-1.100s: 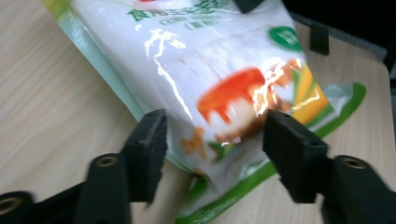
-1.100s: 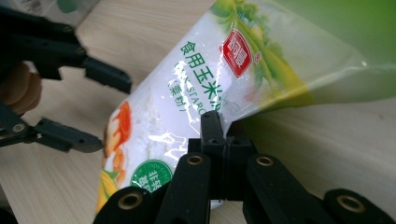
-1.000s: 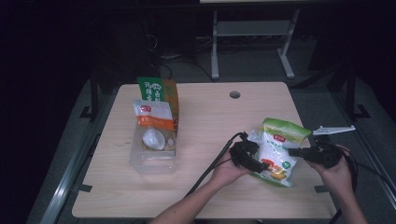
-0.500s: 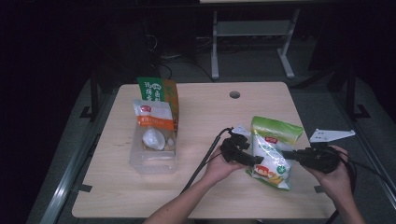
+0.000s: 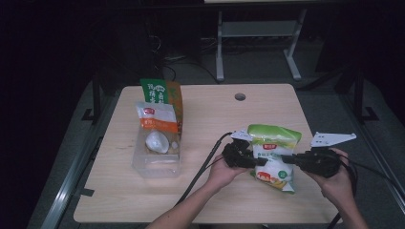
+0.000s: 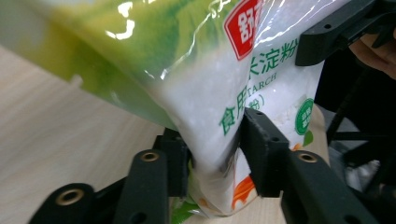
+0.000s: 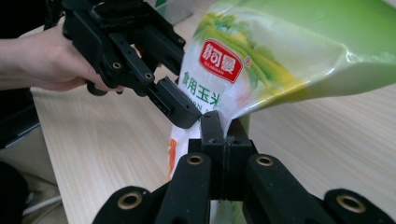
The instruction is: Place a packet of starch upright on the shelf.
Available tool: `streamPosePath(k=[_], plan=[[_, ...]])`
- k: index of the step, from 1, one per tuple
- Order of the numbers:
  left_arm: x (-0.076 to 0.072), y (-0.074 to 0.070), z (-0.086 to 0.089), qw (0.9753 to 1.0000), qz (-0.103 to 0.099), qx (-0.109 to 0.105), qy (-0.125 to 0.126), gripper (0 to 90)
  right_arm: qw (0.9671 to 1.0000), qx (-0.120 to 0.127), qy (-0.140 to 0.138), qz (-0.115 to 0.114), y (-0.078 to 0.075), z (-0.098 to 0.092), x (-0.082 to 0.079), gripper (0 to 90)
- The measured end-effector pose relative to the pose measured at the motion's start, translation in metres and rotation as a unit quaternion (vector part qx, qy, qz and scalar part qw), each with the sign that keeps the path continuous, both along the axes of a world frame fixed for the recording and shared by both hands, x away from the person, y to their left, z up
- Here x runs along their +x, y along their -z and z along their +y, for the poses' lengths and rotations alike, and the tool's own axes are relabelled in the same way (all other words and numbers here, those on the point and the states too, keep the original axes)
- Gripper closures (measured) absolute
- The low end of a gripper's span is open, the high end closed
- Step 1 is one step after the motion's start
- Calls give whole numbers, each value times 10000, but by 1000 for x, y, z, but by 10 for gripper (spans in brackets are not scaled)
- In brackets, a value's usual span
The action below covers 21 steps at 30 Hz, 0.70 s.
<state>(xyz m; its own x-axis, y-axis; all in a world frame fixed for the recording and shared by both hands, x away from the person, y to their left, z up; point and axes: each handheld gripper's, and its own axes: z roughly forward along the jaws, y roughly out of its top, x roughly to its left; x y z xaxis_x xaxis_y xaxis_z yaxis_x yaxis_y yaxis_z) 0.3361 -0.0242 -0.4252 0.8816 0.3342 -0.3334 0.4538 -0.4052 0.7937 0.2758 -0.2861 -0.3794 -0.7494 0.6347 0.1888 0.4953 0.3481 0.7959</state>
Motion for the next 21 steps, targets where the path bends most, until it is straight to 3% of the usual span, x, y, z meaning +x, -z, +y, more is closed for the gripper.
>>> streamPosePath(k=[8, 13, 21], plan=[[-13, -5, 28, 9986, -384, 152, -327, 690, 9998, 41, -188, -76, -1, 29, 5, 894], [-17, -5, 41, 9978, -444, 207, -444, 692, 9995, -29, -325, -4, 0, 44, 9, 880], [-26, -8, 41, 9965, -673, 318, -375, 689, 9970, -535, -496, 251, 2, 61, 14, 806]])
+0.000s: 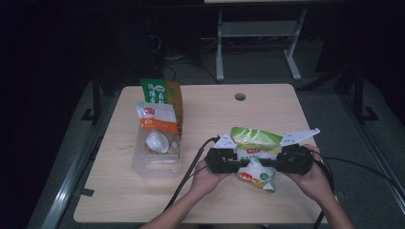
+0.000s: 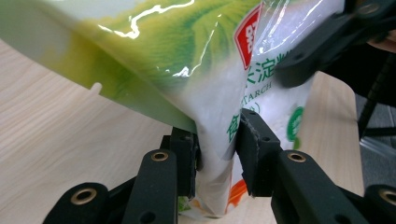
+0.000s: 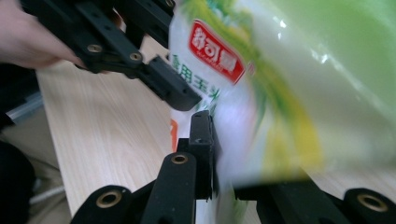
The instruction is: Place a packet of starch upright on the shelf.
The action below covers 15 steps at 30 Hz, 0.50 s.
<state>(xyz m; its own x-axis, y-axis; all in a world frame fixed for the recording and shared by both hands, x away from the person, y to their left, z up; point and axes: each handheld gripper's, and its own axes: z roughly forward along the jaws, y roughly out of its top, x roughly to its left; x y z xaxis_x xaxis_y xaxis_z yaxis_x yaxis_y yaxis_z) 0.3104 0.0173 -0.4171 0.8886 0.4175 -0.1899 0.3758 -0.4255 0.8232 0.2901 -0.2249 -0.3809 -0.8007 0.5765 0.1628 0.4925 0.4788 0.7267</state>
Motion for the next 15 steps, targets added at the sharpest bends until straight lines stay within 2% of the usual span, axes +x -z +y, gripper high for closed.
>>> streamPosePath(k=[1, 2, 5, 10, 15], plan=[[-2, -1, -1, 10000, -48, 26, -6, 688, 9999, -153, -18, -34, 1, 2, 1, 821], [-2, -1, -1, 10000, -48, 26, -6, 687, 9999, -153, -18, -34, 1, 2, 1, 821], [-2, -1, -1, 10000, -34, 5, 17, 687, 9997, -56, 35, 233, 2, 0, 3, 810], [-4, -2, 0, 9999, -83, 55, 42, 665, 9998, -120, 35, 181, 3, 0, 2, 876], [-7, -5, 10, 9999, -111, 112, -29, 587, 9999, -26, 96, 123, 2, -2, -1, 899]])
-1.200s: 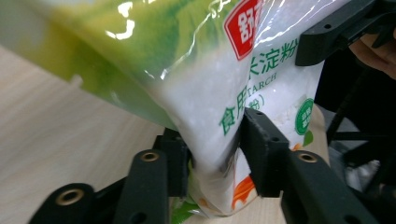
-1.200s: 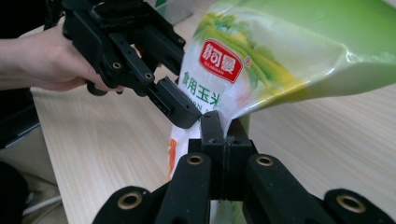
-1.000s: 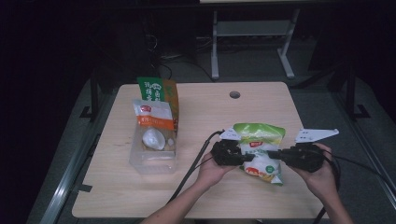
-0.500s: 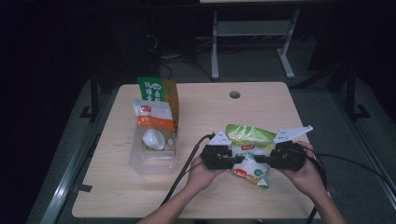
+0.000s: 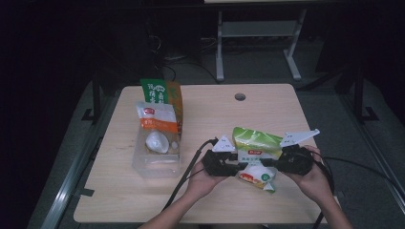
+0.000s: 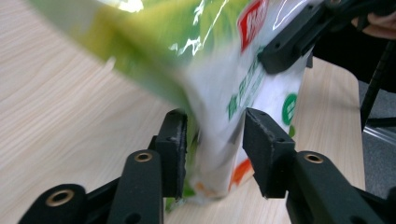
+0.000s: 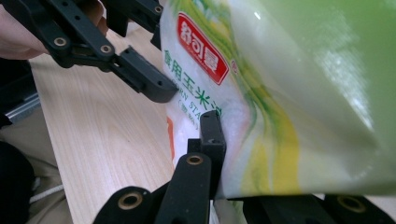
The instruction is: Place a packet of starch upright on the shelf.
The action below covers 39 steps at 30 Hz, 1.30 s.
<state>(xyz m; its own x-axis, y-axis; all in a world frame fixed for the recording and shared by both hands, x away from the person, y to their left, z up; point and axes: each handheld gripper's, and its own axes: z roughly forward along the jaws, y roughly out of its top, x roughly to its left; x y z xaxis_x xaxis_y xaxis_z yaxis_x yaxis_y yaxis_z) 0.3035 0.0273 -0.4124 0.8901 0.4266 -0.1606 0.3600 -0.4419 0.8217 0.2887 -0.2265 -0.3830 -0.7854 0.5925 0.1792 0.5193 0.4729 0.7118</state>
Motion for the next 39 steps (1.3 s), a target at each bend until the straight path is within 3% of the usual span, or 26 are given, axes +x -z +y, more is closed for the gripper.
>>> streamPosePath(k=[9, 17, 24, 31, 39], plan=[[-14, -5, 22, 9999, -118, 118, -44, 517, 9999, -29, 3, -147, -5, 4, -1, 900], [-32, -7, 38, 9996, -212, 190, 70, 442, 9997, -13, 21, -251, -16, 9, 2, 900], [-50, -2, 50, 9987, -441, 228, 147, 365, 9994, 75, -76, -315, -29, 20, 6, 900], [-61, 5, 61, 9987, -449, 219, 126, 347, 9991, 140, -165, -368, -39, 32, 13, 900], [-78, 13, 67, 9980, -518, 241, 280, 336, 9985, 167, -325, -405, -51, 53, 23, 900]])
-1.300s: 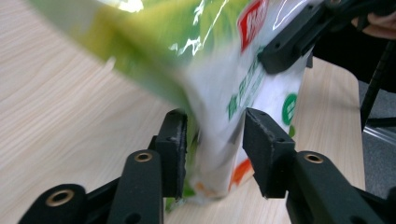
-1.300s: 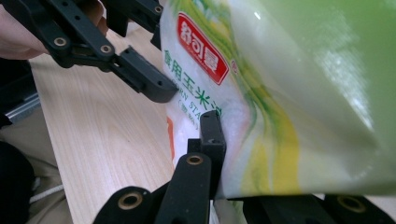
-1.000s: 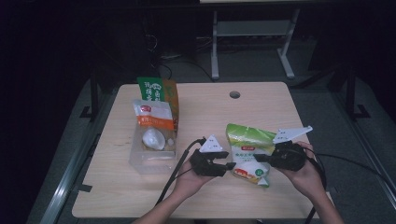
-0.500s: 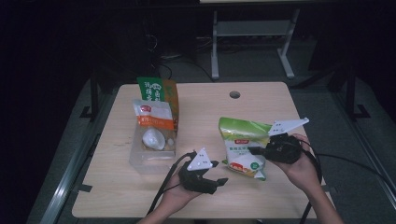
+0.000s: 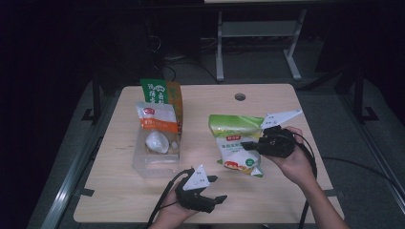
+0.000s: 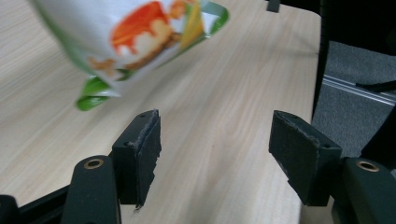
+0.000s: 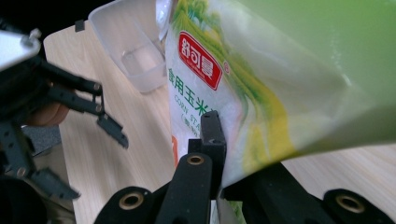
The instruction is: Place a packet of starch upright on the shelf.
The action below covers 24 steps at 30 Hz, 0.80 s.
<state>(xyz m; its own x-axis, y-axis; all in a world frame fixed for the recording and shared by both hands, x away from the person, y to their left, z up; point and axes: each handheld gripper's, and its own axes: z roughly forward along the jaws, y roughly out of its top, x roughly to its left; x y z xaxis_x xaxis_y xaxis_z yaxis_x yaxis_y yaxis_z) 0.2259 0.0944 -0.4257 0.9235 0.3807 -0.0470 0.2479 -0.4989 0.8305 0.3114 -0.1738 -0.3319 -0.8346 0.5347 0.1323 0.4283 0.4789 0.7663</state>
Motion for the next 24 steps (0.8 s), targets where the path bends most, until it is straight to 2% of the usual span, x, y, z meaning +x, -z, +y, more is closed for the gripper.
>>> streamPosePath(k=[1, 6, 9, 10, 12, 15, 21, 22, 24], plan=[[-3, 0, 1, 10000, 0, 35, 40, 336, 10000, -23, -53, -6, -3, 7, 3, 900], [-7, 2, 0, 9999, -21, 21, 109, 332, 9999, 19, -149, -43, -12, 19, 5, 900], [-9, 4, 0, 9999, 11, 58, 145, 331, 9995, 103, -274, -75, -25, 32, 7, 900], [-9, 4, 0, 9999, 11, 58, 145, 331, 9995, 103, -274, -75, -25, 32, 7, 900], [-10, 4, 0, 9999, 2, -4, 144, 331, 9993, 122, -337, -98, -32, 39, 7, 900], [-12, 4, 0, 9999, 15, -16, 162, 329, 9986, 136, -496, -143, -43, 57, 11, 900], [-13, 2, 1, 9998, 12, -71, 181, 319, 9972, 144, -680, -260, -51, 80, 16, 900], [-14, 3, 1, 9998, 37, -131, 153, 317, 9970, 134, -721, -264, -52, 85, 17, 900], [-15, 4, 1, 9997, 4, -79, 234, 310, 9961, 148, -820, -286, -54, 94, 19, 900]])
